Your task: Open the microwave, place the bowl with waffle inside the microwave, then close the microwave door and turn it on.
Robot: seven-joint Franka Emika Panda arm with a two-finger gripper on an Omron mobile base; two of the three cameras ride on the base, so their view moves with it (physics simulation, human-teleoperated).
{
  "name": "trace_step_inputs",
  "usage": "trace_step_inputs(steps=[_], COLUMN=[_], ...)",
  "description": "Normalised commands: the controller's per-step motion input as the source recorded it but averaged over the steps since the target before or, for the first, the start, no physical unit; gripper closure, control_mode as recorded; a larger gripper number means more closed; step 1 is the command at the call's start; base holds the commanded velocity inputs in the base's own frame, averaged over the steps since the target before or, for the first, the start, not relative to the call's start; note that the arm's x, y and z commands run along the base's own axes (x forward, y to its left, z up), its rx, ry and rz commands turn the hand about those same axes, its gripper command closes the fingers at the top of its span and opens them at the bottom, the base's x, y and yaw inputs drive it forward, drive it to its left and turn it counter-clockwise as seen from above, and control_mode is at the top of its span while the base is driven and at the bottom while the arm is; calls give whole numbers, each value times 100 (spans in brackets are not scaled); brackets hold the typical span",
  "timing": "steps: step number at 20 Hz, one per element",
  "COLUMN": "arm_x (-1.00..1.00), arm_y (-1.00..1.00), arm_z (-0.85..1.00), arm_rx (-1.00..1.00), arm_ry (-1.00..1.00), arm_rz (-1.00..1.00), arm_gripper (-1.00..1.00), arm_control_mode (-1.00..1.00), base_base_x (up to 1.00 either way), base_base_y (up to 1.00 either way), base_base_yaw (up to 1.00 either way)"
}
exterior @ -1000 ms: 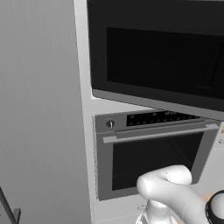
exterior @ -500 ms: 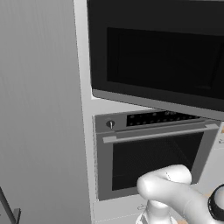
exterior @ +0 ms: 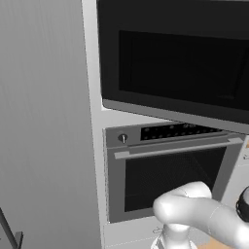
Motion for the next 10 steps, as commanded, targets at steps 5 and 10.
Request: trace_step_inputs(steps=[5, 10], arm_x=[0, -73], arm_y=[0, 11], arm_z=[1, 0], arm_rx=[18, 4], arm_ry=[8, 2], arm_rz=[35, 40], arm_gripper=[-100, -100], arm_control_mode=[-100, -100], base_base_x=[0, 0], base_base_y=[0, 0], base_base_yaw=[0, 0])
